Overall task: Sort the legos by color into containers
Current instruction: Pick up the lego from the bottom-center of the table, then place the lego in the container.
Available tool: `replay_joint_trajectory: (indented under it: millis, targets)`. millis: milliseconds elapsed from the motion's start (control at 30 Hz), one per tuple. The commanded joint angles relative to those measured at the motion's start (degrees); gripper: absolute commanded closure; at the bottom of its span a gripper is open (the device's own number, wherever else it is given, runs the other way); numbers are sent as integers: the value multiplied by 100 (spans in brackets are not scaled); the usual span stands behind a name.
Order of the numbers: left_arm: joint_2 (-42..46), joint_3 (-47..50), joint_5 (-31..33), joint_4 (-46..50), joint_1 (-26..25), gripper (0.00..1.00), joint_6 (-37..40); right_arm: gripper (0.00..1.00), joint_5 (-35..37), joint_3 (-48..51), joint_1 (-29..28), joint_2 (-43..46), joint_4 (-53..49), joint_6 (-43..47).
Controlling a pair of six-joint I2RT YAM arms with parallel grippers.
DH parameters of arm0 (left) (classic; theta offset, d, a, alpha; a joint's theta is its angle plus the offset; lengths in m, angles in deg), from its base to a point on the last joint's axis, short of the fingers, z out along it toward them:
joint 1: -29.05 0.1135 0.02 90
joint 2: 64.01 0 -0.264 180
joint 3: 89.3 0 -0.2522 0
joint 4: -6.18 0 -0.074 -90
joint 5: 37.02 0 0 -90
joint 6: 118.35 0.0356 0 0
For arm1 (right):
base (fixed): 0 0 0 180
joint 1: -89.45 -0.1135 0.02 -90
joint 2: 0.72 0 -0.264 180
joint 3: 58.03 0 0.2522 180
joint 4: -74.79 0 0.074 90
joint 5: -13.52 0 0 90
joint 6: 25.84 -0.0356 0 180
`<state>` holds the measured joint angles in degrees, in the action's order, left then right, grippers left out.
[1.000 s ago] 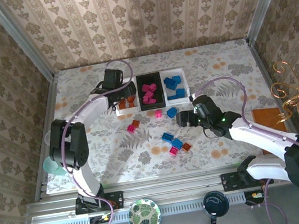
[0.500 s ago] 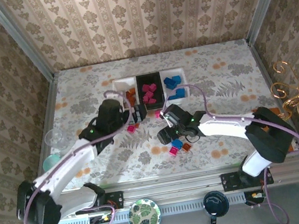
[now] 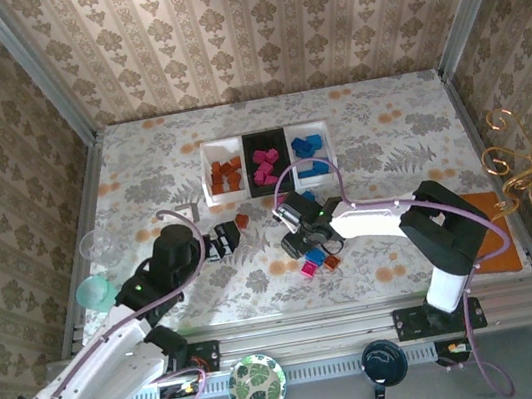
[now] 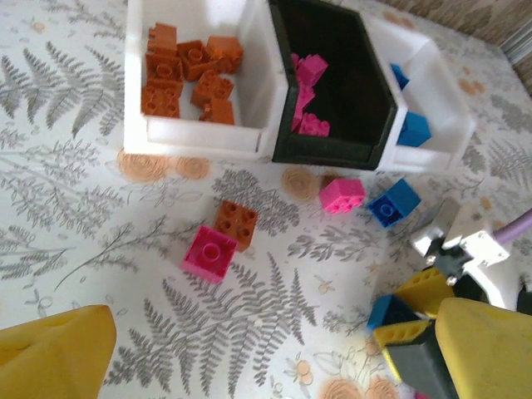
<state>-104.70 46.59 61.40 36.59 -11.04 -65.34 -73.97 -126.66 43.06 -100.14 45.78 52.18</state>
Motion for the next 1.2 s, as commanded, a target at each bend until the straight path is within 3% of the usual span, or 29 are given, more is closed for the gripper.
replay_joint_trajectory:
  millis: [0,100,233,467,600,867,1000,1100,1167]
  targets:
    - [78,20,140,238,-23,0,-142,60,-54,-195,-21,-98,166,166]
    - [83,12,158,279,-18,0,-107,69,-216,-227,-24,31,427,149]
    - [172,-6,194,308,1,0,-12,73,-425,-256,123,444,810,0]
    - [228,127,83,243,89,0,-35,74,-306,-602,1166,942,925,-489]
    - [236,229,11,162,125,0,-100,75,86,-1082,1821,619,766,-796]
    - [142,352,-84,191,136,0,-228,73,976,-2669,2420,-759,-31,-865]
    - [116,415,-171,156,128,0,-298,63,787,-3452,2587,-1375,-435,-898]
    - [88,424,-217,155,128,0,-314,36,639,-3785,2596,-1553,-597,-817]
    - [61,424,-234,151,126,0,-316,28,525,-3744,2591,-1431,-582,-814]
